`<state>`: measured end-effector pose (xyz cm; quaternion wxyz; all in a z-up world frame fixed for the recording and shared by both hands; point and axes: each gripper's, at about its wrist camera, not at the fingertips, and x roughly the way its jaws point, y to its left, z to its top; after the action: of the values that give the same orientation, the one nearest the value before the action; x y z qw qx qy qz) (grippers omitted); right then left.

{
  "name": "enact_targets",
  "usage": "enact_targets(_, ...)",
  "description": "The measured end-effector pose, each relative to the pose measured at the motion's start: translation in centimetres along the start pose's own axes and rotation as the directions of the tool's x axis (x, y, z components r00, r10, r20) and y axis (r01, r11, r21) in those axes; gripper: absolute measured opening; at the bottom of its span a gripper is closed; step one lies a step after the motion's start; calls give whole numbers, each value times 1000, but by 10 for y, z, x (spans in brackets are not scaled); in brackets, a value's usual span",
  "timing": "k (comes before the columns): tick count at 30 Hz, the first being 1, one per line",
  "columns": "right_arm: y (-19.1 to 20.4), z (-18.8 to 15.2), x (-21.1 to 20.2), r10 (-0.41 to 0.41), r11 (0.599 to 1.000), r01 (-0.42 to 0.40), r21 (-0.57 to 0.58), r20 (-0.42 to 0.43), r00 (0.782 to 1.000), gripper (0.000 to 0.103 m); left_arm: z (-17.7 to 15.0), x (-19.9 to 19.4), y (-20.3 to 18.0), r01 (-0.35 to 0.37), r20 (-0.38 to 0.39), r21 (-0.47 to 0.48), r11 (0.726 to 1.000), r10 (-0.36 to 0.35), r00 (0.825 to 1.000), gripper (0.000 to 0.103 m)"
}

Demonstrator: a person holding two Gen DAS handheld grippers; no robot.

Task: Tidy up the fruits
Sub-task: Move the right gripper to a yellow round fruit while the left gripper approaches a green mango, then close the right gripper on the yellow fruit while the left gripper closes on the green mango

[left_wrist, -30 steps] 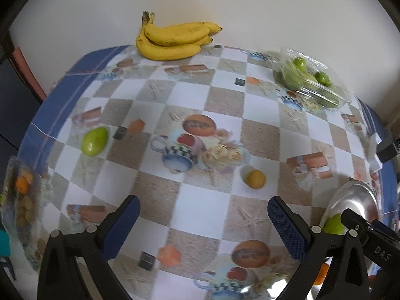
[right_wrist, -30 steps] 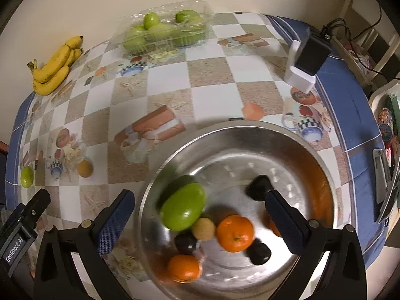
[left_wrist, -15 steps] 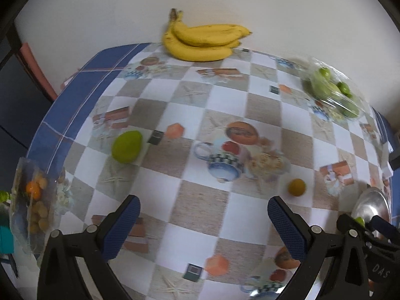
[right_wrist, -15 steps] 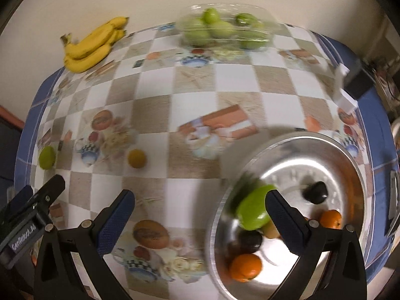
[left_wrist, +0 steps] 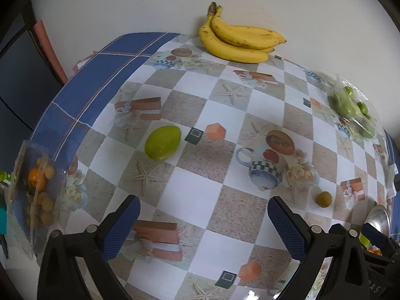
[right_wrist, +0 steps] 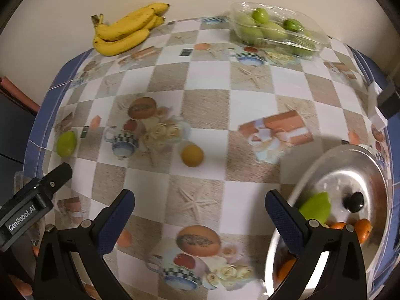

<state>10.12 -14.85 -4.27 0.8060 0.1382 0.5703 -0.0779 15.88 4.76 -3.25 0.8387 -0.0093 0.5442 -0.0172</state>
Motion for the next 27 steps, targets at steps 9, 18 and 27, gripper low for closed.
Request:
enact_targets(9, 11, 3, 9, 46, 999, -46, 6, 39, 998, 103, 2, 5, 9, 34, -9, -30, 999, -35, 999, 103)
enact_targets(18, 9, 3, 16, 45, 999, -47, 24, 62, 997, 103, 6, 5, 10, 62, 12, -46, 997, -61, 998, 103)
enact_targets(27, 13, 7, 20, 75, 997, -76, 23, 70, 995, 103, 22, 14, 14, 70, 28, 32, 997, -71, 997, 103)
